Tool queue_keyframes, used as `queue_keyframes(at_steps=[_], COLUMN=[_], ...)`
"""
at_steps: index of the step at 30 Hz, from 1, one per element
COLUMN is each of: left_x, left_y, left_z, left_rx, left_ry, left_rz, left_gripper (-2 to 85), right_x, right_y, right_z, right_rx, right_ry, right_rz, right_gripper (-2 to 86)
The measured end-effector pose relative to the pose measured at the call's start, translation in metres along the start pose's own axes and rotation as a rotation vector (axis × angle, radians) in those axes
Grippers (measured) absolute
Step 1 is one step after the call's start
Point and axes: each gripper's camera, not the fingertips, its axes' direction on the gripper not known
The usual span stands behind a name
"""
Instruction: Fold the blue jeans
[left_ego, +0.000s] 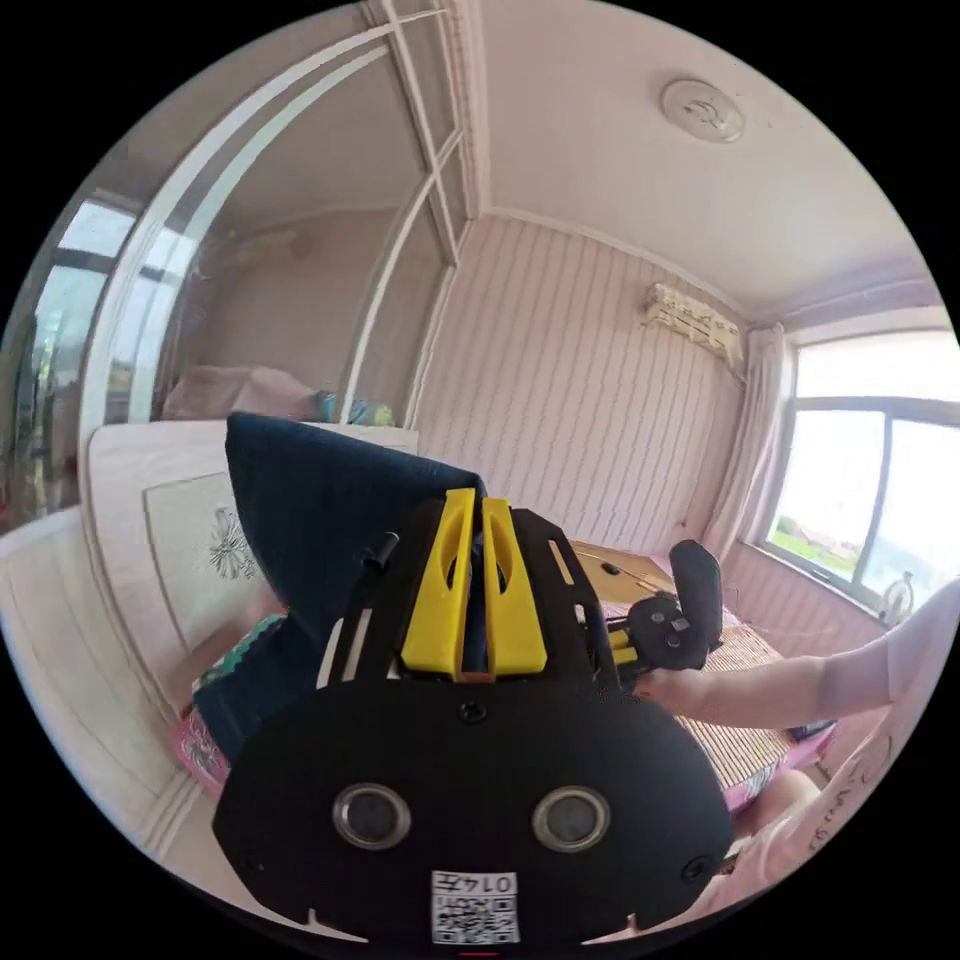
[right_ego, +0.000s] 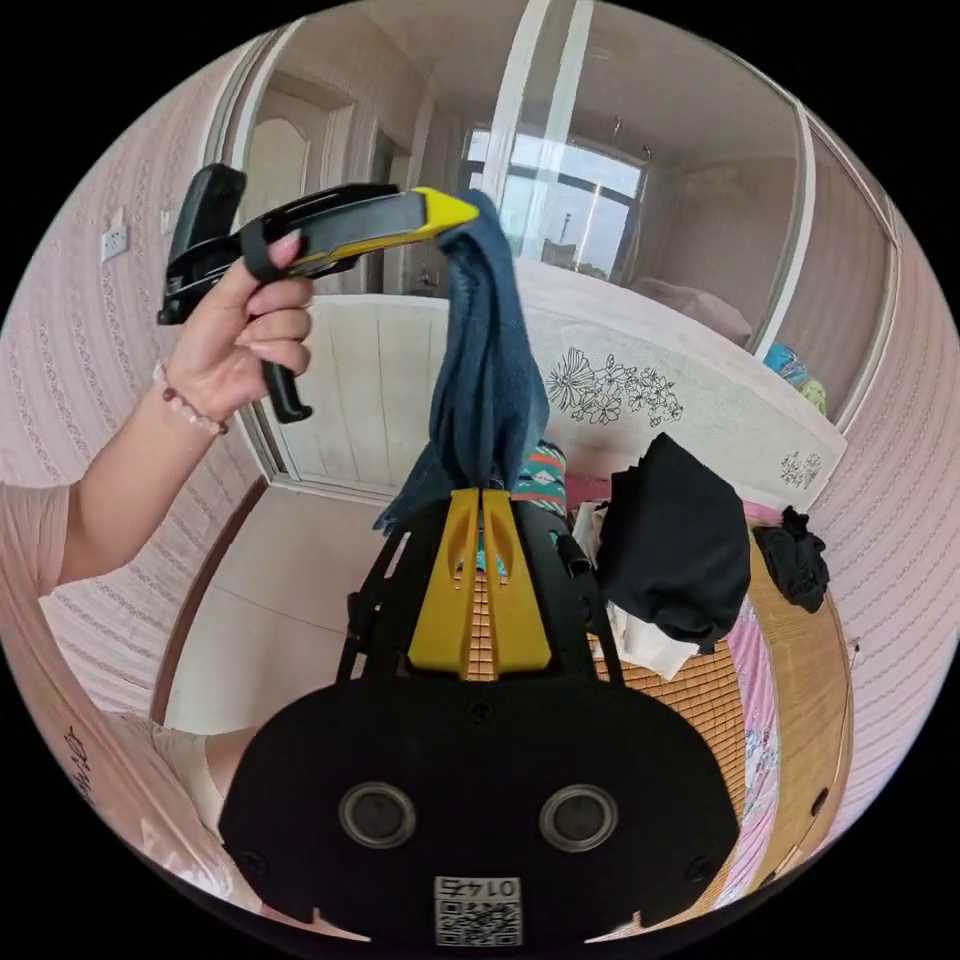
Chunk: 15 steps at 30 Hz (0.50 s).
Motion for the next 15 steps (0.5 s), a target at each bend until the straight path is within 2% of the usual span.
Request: queue_keyframes(at_steps=[4, 6, 9, 11, 13, 15], left_x=[0.119, 0.183, 0.244, 0.263, 0.266, 0.249], left_y=[0.003, 0.048, 0.136, 0.194, 0.243, 0.283], left_z=[0.078, 0.125, 0.166, 0.183, 0.188, 0.171], left_rx=[-0.167, -0.313, -0.449, -0.544, -0.644, -0.704], left_ry=[0.157, 0.43, 0.703, 0.749, 0.73, 0.673], left_rz=[0.184, 0.158, 0.067, -0.013, -0.114, -0.22], left_gripper=[-0.8, -0.3, 1.2, 2.0, 3.1, 3.7], right_x=[-0.032, -0.041, -0.053, -0.063, -0.073, -0.08], right_y=[0.084, 0.136, 0.242, 0.335, 0.389, 0.417], right_z=[-0.082, -0.106, -0.127, -0.118, -0.113, -0.117], right_rx=[0.087, 0.038, -0.129, -0.373, -0.492, -0.527], right_ry=[0.161, 0.196, 0.139, 0.166, 0.186, 0.191], right_rz=[0.107, 0.198, 0.394, 0.548, 0.642, 0.679], right_gripper=[-0.9, -0.9, -0.9, -0.9, -0.8, -0.6])
